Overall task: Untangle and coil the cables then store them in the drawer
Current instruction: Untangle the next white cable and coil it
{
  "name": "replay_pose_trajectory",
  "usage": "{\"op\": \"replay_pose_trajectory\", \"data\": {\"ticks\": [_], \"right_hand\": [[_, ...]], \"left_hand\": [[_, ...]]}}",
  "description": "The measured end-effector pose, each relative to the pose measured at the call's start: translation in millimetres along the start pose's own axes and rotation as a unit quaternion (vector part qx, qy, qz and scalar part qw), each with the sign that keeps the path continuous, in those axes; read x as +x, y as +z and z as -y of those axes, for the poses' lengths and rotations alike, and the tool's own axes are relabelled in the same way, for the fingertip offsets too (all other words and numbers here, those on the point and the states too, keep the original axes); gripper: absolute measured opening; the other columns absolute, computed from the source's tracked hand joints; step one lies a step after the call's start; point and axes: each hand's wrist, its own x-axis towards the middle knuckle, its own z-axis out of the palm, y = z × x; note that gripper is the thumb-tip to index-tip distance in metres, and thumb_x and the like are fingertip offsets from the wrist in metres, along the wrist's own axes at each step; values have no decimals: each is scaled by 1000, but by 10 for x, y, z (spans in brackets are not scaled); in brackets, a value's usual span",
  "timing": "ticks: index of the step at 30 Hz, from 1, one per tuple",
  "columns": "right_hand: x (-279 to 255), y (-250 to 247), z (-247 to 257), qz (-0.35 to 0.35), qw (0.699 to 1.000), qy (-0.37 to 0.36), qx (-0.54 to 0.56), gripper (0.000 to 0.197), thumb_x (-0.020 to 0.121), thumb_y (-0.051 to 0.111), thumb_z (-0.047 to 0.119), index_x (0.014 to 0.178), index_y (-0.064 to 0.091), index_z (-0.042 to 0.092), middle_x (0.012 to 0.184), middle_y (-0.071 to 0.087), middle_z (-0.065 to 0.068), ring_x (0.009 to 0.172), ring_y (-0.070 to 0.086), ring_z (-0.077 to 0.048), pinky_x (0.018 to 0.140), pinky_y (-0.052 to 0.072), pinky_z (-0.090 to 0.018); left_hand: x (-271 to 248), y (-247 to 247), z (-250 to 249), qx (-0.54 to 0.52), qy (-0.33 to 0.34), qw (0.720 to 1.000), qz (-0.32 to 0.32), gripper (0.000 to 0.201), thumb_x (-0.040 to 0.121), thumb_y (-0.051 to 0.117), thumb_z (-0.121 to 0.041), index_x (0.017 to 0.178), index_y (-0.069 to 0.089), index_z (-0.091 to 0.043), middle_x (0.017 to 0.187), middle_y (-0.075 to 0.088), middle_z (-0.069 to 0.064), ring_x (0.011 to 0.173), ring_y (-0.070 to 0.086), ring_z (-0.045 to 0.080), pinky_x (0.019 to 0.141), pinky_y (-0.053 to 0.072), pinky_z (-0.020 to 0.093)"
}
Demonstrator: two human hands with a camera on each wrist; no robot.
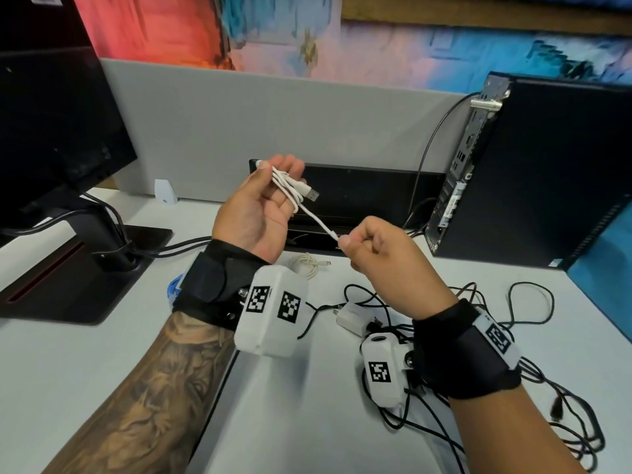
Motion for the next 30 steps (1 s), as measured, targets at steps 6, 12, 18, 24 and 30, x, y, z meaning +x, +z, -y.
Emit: {"op": "replay_pose_trajectory", "data": {"ticks": [6,12,18,24,30], "right_hand": [[-110,-49,195,4,997,-74,-37,20,99,62,31,86,67,17,59,51,16,55,44,-3,58,37,-17],[-114,-340,185,-93,985,-144,-12,14,98,63,11,91,75,15,77,72,10,75,66,3,69,45,-9],[7,-202,-44,-67,993,-99,4,22,104,55,22,105,78,22,67,61,17,62,54,0,61,42,-11],[-12,-17,-18,37,997,-58,-35,28,104,54,31,95,76,15,62,54,5,56,47,-5,58,46,-28],[-100,-72,79,120,991,-29,-56,25,103,57,31,88,72,17,71,73,-1,54,64,-12,69,59,-33]], "left_hand": [[-124,-51,186,420,164,890,71,18,101,54,-11,103,72,-11,93,75,7,87,73,19,81,58,32],[-238,15,181,517,-51,799,304,37,104,39,-19,87,68,-3,70,60,8,62,55,18,73,50,39],[-185,78,55,156,-193,927,282,30,99,35,-15,85,59,-5,67,42,1,57,40,15,73,47,35],[3,-28,-64,44,-73,988,129,26,103,38,-14,109,60,-1,84,62,5,74,62,13,90,55,35],[-40,-22,58,198,34,976,78,22,104,46,-13,111,64,-4,95,75,7,93,72,20,86,56,31]]}}
